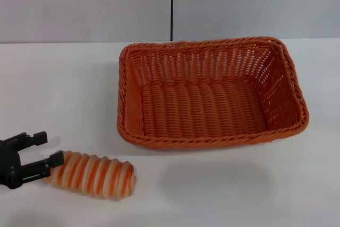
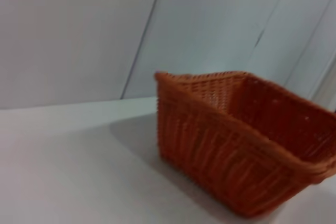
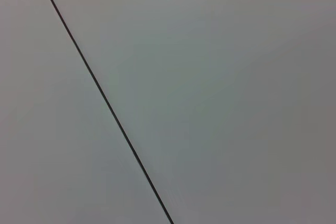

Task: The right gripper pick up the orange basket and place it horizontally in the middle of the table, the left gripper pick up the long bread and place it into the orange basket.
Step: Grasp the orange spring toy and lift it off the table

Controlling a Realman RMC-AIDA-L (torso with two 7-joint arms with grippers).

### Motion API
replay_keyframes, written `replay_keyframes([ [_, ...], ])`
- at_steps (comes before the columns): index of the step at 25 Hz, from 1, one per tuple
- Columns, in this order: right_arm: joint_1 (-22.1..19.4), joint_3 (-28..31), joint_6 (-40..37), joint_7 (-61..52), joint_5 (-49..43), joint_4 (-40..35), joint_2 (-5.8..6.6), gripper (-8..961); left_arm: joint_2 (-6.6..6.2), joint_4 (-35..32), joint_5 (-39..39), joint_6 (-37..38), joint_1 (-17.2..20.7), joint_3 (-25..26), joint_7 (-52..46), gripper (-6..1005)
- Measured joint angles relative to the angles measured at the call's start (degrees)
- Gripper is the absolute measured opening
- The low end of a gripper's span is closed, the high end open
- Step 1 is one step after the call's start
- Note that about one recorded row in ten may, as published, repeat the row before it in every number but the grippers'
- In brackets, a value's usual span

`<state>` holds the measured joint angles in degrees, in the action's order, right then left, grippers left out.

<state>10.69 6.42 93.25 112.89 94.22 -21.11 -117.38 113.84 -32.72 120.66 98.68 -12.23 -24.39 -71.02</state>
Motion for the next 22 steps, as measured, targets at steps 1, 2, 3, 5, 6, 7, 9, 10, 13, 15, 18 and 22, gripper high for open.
replay_keyframes([
  [1,0.0,0.0,0.0,0.0,0.0,0.0,0.0,481,0.12,0.06,0.19,-0.59,0.1,-0.05,0.23,813],
  [2,0.04,0.04,-0.04,0.01,0.0,0.13,-0.03,481,0.25,0.06,0.51,-1.22,0.19,-0.09,0.35,812],
  [3,0.12,0.09,-0.06,0.03,0.01,0.23,-0.03,480,0.25,0.06,0.51,-1.22,0.19,-0.09,0.35,812],
  [5,0.4,0.1,-0.09,0.06,0.01,0.34,-0.06,480,0.73,0.12,2.01,-2.78,0.4,-0.14,0.45,812],
  [6,0.4,0.1,-0.09,0.06,0.01,0.34,-0.06,480,0.77,0.12,2.09,-2.85,0.4,-0.15,0.45,812],
  [7,0.44,0.06,-0.08,0.06,0.01,0.35,-0.08,480,0.85,0.14,2.29,-2.98,0.41,-0.16,0.45,812],
  [9,0.56,-0.18,0.02,0.11,0.0,0.36,-0.11,480,1.14,0.14,2.87,-3.57,0.45,-0.19,0.45,811],
  [10,0.67,-0.36,0.13,0.15,-0.14,0.37,-0.13,480,1.23,0.14,3.09,-3.75,0.46,-0.2,0.45,811],
  [13,0.76,-0.38,0.16,0.17,-0.35,0.37,-0.13,480,1.34,0.14,3.54,-4.27,0.46,-0.22,0.45,811],
  [15,0.82,-0.4,0.16,0.19,-0.51,0.37,-0.13,480,1.38,0.14,3.6,-4.47,0.45,-0.22,0.45,810],
  [18,0.83,-0.44,0.14,0.23,-0.53,0.37,-0.13,480,1.51,0.12,3.76,-4.58,0.33,-0.22,0.45,810],
  [22,0.83,-0.45,0.01,0.28,-0.57,0.37,-0.19,480,1.69,0.11,4.47,-4.85,0.15,-0.22,0.45,809],
])
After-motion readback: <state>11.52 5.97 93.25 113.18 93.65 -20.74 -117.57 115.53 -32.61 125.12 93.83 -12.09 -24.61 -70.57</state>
